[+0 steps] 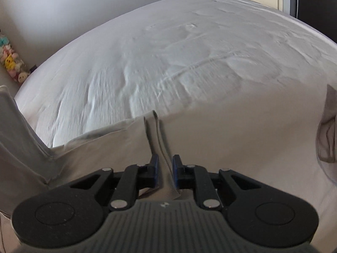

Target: Fold clothes

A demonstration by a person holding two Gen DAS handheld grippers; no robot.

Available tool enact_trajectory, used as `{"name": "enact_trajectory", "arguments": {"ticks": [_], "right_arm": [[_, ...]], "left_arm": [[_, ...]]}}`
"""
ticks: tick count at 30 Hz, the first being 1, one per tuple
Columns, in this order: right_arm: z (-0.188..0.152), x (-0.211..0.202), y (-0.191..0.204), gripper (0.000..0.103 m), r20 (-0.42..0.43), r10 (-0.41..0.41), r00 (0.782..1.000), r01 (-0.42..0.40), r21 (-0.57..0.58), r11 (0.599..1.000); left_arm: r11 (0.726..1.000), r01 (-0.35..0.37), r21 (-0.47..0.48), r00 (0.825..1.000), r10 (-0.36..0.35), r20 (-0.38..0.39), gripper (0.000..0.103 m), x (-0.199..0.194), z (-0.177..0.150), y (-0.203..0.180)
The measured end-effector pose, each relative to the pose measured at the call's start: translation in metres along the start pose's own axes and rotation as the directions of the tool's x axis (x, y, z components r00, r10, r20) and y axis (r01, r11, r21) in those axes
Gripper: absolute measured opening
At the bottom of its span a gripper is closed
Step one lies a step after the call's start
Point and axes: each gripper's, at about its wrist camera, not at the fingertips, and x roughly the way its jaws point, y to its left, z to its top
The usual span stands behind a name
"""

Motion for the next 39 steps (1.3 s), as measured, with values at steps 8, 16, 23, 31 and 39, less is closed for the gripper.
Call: {"name": "enact_trajectory", "arguments": {"ticks": [8, 16, 23, 31, 39], "right_arm": [[-0.003, -0.002, -0.009, 0.013, 0.022, 0.109, 0.994, -0.109, -0.014, 0.994], [-0.003, 0.003, -0.022, 0.013, 0.005, 0.161, 0.987, -0.161, 0.025, 0.987], [-0.004, 0.010, -0.024, 0.013, -0.031, 0.166, 0.986, -0.165, 0.027, 0.986], [-0.007, 0.015, -0.023, 0.016, -0.060, 0.152, 0.987, -0.151, 0.022, 0.988], [-0.008, 0.014, -0.026, 0.017, -0.054, 0.101, 0.993, -0.099, 0.038, 0.994]], "left_arm": [[0.993, -0.011, 0.115, 0.990, 0.027, -0.136, 0.006, 0.082, -0.004, -0.072], [0.987, -0.063, 0.150, 0.967, 0.098, -0.237, 0.006, 0.155, -0.012, -0.097], [0.988, -0.066, 0.142, 0.946, 0.107, -0.307, 0.005, 0.193, -0.021, -0.098], [0.991, -0.063, 0.121, 0.926, 0.103, -0.364, 0.006, 0.219, -0.028, -0.092], [0.995, -0.002, 0.096, 0.938, 0.035, -0.344, 0.018, 0.204, -0.026, -0.091]]}}
